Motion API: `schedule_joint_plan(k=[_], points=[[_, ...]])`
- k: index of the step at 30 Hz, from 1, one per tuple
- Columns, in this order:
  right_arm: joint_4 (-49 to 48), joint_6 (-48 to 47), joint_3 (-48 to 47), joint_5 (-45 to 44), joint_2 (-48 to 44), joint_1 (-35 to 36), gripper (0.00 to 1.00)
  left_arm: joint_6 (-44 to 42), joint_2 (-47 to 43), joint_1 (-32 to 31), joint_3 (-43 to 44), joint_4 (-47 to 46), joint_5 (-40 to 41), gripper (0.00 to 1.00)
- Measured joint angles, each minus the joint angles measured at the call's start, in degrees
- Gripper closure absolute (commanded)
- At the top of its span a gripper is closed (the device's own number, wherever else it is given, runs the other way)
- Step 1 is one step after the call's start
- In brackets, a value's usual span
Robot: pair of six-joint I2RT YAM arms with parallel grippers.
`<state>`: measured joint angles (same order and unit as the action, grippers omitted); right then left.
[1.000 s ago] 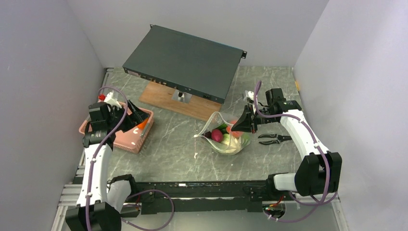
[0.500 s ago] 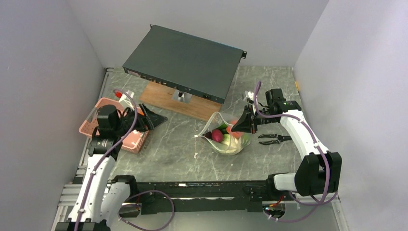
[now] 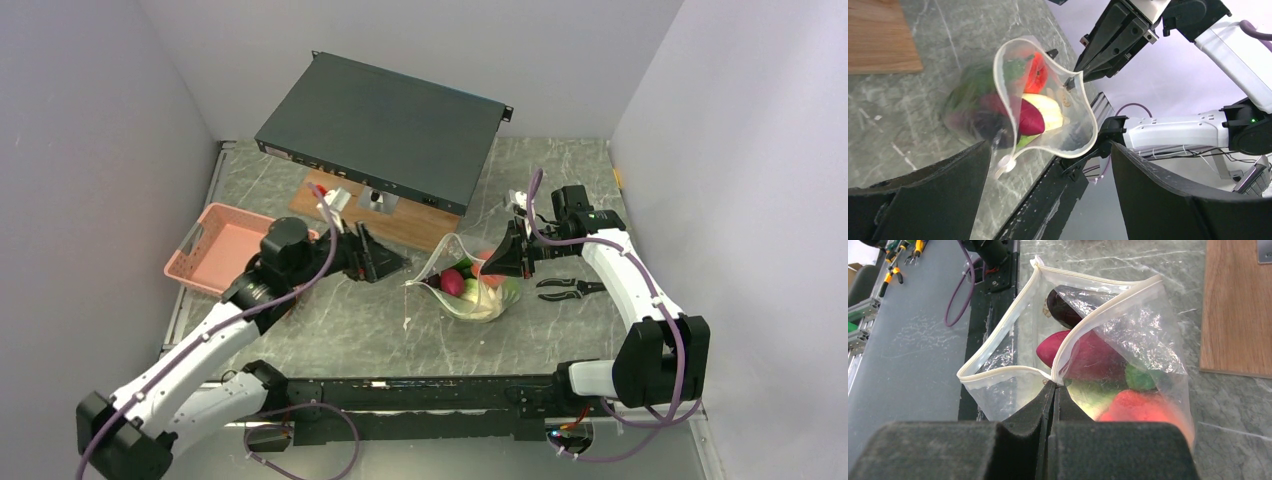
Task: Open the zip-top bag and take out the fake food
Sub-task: Pick up the fake vegetable from the zipper food storage bag.
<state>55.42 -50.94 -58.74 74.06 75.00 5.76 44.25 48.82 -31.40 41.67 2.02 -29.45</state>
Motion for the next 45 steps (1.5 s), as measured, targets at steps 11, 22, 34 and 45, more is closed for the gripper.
schedule_joint_plan(k=[11,22,34,45], points=[[-0.1,0.0,0.2,0.0,-0.2,0.0,1.0,0.4,15.0,-15.4,11.5,-1.3,10.7,0.18],[-0.1,0.0,0.4,0.2,-0.8,0.0,1.0,3.6,24.0,-21.7,20.2,8.1,20.2,0.39],[-0.1,0.0,0.4,0.2,-0.8,0.4,1.0,3.7,31.5,-25.2,30.9,24.2,27.9,0.53],[-0.2,0.1,0.4,1.0,-0.8,2.5,1.0,6.6,34.3,-28.5,32.7,31.2,35.0,0.48]])
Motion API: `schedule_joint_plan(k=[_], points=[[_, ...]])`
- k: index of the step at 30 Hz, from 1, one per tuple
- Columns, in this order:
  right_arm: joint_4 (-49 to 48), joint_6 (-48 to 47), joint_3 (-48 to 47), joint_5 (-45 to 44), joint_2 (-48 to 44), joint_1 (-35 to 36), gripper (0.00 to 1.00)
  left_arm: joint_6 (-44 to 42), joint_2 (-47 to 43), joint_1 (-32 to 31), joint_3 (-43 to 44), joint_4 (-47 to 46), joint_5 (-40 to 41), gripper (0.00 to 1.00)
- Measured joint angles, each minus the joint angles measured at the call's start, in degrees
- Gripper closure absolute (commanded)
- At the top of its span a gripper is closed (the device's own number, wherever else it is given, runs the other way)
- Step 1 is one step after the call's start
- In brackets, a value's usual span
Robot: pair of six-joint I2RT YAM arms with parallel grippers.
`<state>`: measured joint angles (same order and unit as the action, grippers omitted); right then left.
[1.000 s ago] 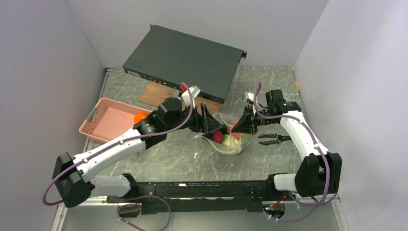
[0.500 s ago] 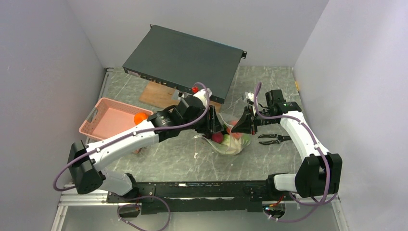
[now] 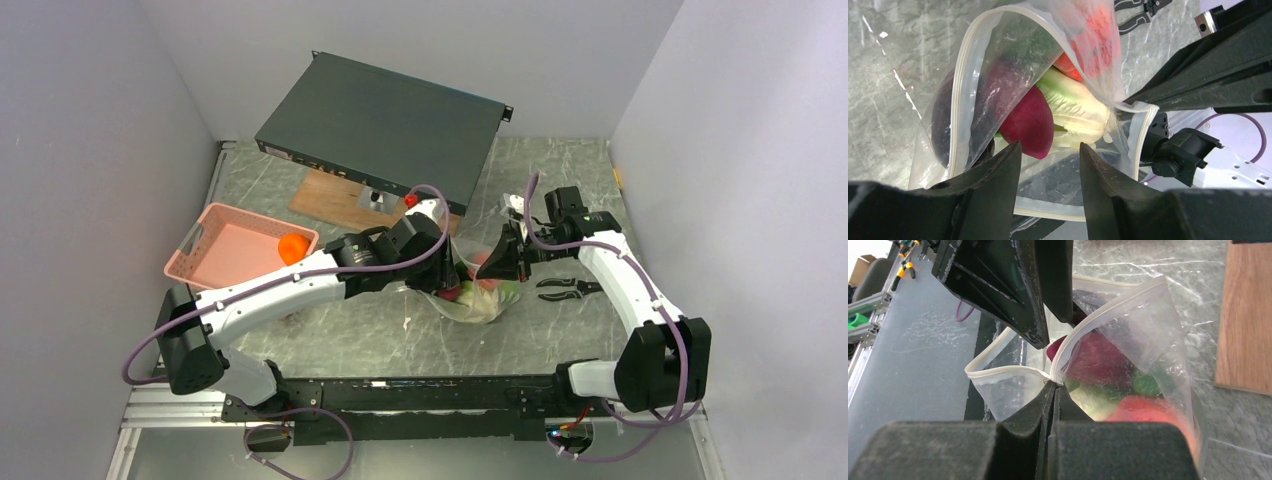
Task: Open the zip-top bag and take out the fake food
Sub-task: Pick up the fake vegetable from the zipper food storage bag.
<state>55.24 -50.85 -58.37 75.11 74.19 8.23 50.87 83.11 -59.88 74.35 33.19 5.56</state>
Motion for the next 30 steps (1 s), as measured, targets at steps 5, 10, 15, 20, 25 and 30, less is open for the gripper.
schedule_joint_plan(k=[5,10,15,20,25,30], points=[[-0.1,0.1,0.0,0.4,0.0,1.8,1.0,2.2,0.0,-0.7,0.0,1.4,2.4,0.45],[-0.3,0.3,0.0,0.4,0.0,3.2,1.0,4.2,0.0,-0.9,-0.6,1.8,3.4,0.42],[-0.5,0.5,0.0,0.4,0.1,4.4,1.0,5.2,0.0,-0.9,-2.6,1.8,3.4,0.39],[-0.6,0.6,0.0,0.4,0.1,4.9,1.0,5.6,0.0,-1.0,-5.0,1.8,3.7,0.38],[-1.4,1.1,0.0,0.5,0.1,5.4,1.0,5.3,0.0,-1.1,-6.9,0.3,4.0,0.36],[-1.9,1.4,0.0,0.7,0.2,6.3,1.0,4.2,0.2,-1.2,-8.0,-0.3,4.9,0.39]])
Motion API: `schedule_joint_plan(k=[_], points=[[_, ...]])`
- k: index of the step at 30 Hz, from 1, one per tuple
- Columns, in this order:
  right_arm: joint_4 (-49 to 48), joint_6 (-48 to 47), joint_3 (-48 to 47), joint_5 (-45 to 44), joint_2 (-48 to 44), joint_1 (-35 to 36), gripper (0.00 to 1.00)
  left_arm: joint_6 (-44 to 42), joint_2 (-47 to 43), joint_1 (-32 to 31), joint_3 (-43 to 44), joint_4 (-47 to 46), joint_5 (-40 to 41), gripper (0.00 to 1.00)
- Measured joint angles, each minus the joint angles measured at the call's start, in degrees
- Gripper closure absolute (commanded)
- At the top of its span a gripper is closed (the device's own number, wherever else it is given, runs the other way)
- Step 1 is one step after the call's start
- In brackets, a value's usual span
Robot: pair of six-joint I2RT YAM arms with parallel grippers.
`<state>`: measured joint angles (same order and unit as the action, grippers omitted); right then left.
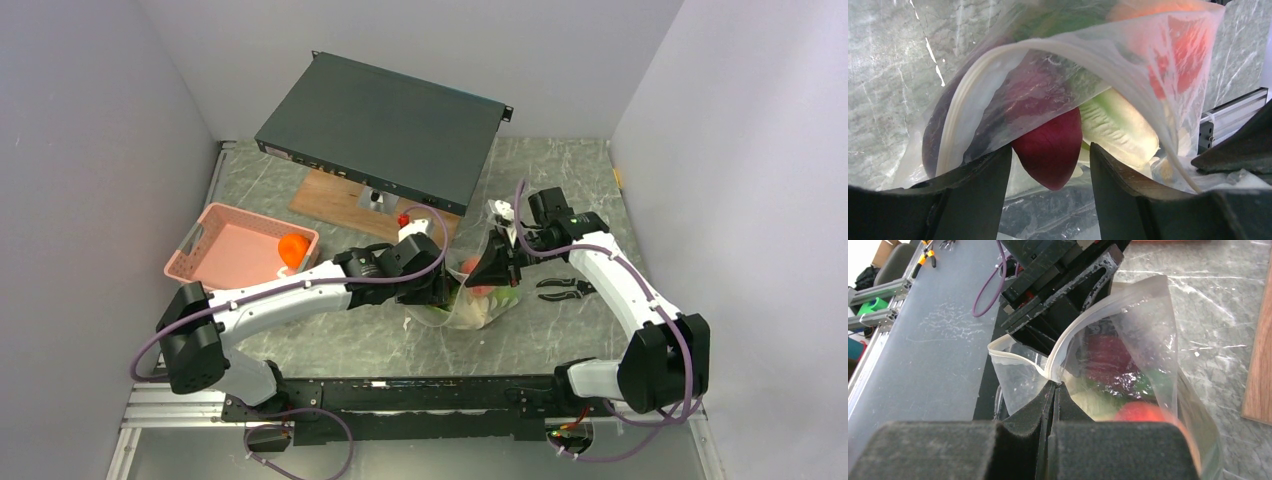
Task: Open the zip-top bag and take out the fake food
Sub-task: Pick up the fake vegetable from the zipper food storage bag.
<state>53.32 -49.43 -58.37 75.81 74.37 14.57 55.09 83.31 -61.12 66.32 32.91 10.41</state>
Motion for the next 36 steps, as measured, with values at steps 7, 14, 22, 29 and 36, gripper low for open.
schedule_joint_plan(k=[7,14,22,29,36], points=[[-0.4,0.0,0.0,0.1,0.6,0.6,1.0,-1.2,1.2,-0.2,0.1,0.0,1.5,0.54],[-0.5,0.0,0.0,0.1,0.7,0.6,1.0,-2.8,1.8,-0.2,0.9,0.8,2.1,0.84],[-0.5,0.0,0.0,0.1,0.7,0.6,1.0,-8.0,1.7,-0.2,1.0,0.2,1.7,1.0],[-0.3,-0.4,0.0,-0.5,0.7,0.6,1.0,-14.0,-2.7,-0.2,1.0,-0.7,1.2,1.0],[0.1,-1.0,0.0,-0.8,0.7,0.6,1.0,-18.6,-7.3,-0.2,1.0,-1.9,0.8,1.0]])
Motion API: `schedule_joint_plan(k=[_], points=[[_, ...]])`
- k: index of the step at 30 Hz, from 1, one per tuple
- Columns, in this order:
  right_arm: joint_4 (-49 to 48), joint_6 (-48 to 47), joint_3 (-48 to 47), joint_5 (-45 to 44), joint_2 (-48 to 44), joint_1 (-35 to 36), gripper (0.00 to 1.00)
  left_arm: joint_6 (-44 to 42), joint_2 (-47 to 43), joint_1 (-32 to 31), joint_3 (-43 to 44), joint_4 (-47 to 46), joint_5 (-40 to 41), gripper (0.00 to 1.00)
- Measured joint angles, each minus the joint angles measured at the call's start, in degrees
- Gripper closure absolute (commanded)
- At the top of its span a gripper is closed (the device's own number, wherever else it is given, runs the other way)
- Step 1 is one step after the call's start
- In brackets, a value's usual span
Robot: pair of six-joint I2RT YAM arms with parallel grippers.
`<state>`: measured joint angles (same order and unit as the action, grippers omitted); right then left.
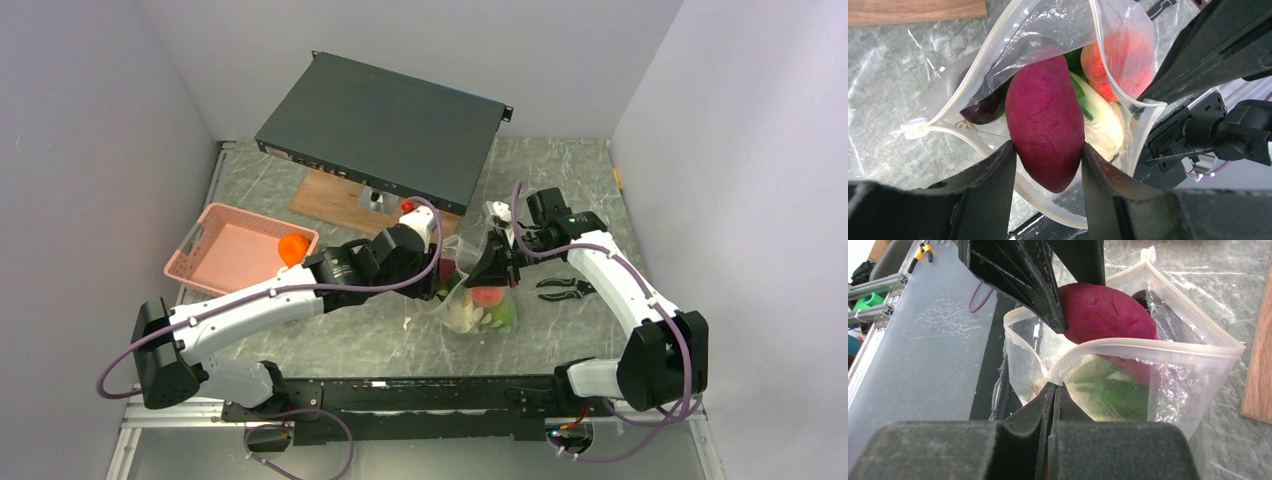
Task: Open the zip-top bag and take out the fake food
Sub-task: Pick up the fake vegetable from the zipper food storage bag.
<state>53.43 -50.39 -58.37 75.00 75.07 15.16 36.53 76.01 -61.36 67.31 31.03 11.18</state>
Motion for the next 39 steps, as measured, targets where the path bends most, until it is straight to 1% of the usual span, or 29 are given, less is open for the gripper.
schedule_joint_plan(k=[16,30,39], points=[[0.5,-0.6,0.0,-0.2,0.3,0.0,1.0,-9.0,-1.9,0.7,0.2,0.4,-2.7,1.0],[0.5,-0.6,0.0,-0.9,0.7,0.0,1.0,-17.0,-8.2,1.9,0.2,0.5,-6.8,1.0],[0.5,-0.7,0.0,-1.0,0.7,0.0,1.0,-23.6,-12.3,2.0,-0.7,2.2,-6.8,1.0]])
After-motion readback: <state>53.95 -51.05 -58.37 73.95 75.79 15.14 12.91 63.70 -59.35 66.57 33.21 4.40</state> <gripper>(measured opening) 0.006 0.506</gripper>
